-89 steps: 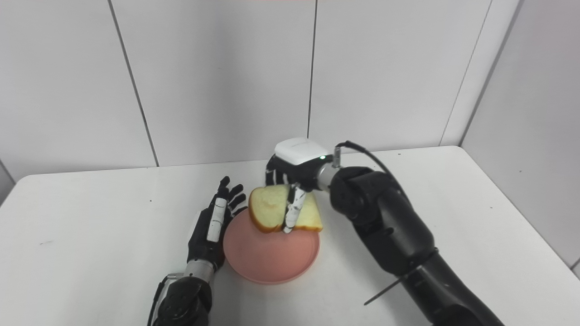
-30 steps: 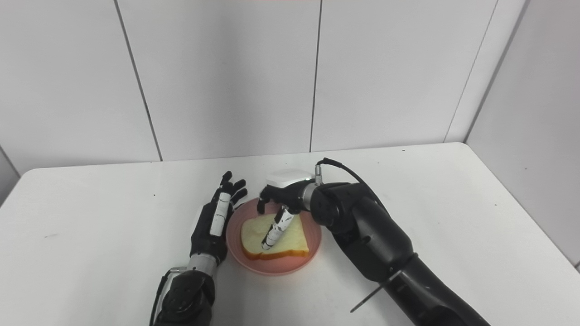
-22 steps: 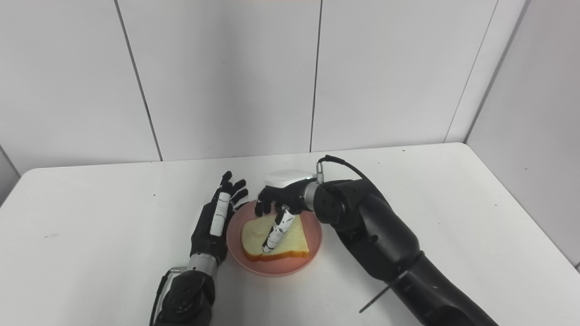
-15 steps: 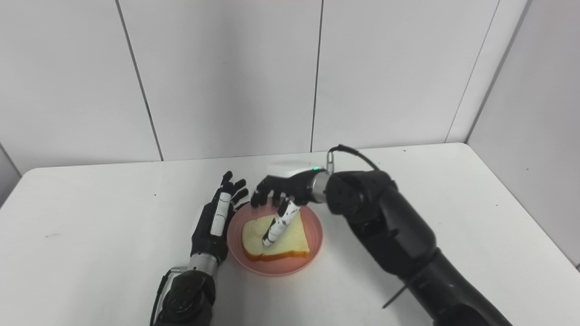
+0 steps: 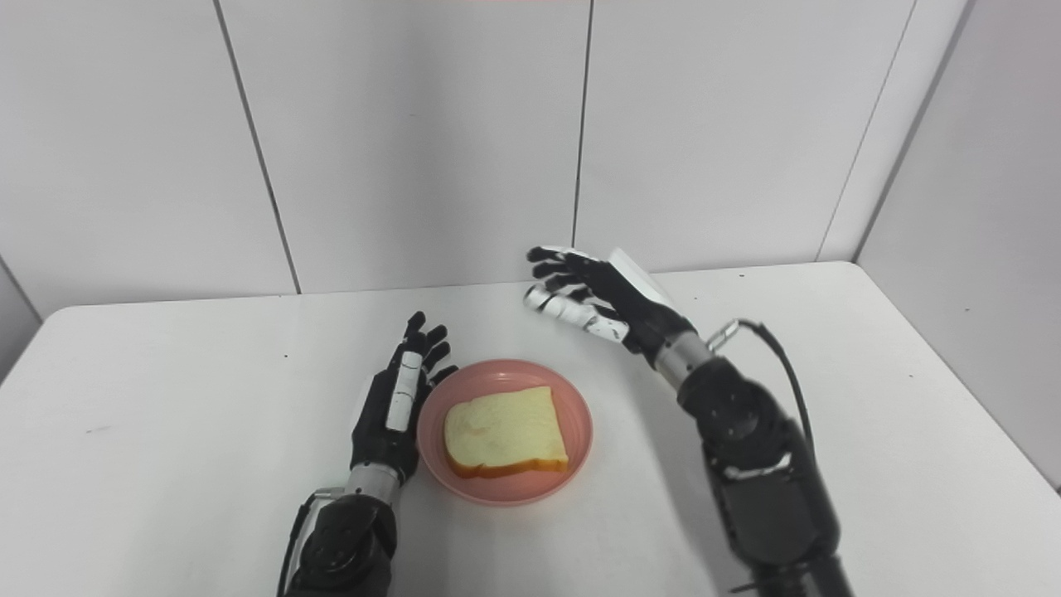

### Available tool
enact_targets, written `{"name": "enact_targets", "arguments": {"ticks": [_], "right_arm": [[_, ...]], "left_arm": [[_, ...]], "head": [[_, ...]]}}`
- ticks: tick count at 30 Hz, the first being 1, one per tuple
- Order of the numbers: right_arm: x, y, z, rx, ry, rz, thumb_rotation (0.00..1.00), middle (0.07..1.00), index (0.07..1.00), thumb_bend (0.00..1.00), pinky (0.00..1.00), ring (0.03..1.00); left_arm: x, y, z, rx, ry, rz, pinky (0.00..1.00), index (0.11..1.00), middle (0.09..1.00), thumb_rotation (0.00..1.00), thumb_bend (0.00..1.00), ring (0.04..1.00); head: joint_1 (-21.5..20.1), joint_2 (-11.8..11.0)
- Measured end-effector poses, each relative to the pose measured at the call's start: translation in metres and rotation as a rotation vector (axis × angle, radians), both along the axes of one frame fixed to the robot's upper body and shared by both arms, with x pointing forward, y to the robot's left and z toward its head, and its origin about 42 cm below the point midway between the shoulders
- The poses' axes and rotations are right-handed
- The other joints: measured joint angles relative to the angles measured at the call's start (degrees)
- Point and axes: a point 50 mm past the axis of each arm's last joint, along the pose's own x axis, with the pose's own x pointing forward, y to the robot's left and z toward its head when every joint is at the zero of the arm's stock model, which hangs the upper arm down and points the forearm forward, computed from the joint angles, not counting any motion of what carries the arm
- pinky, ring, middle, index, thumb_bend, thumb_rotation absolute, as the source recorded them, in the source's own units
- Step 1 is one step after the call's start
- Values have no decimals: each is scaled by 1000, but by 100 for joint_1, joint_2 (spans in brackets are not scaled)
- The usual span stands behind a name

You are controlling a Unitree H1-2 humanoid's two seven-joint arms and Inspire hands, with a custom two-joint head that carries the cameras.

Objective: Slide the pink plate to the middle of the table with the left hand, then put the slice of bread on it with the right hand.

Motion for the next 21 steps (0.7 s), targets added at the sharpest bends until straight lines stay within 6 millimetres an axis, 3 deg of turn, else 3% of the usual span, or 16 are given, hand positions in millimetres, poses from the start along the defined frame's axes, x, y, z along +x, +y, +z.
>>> {"name": "enact_targets", "arguments": {"ticks": [4, 8, 11, 21], "right_arm": [[-1, 12, -46, 344, 80, -104, 1000, 837, 855, 928, 811, 834], [-14, 26, -80, 491, 145, -205, 1000, 904, 911, 862, 939, 901], [-18, 39, -89, 540, 146, -268, 1000, 951, 943, 836, 997, 960], [-23, 66, -93, 584, 31, -352, 1000, 1000, 985, 743, 1000, 1000]], "left_arm": [[-2, 6, -1, -6, -13, 62, 849, 942, 915, 801, 876, 912], [-3, 13, -3, 5, -21, 102, 870, 959, 925, 810, 861, 928], [-4, 16, -2, 5, -26, 112, 895, 964, 935, 818, 846, 940], [-6, 29, -2, 47, -36, 127, 871, 946, 935, 824, 822, 932]], "head": [[-193, 9], [-255, 9], [-395, 0], [-536, 26]]}}
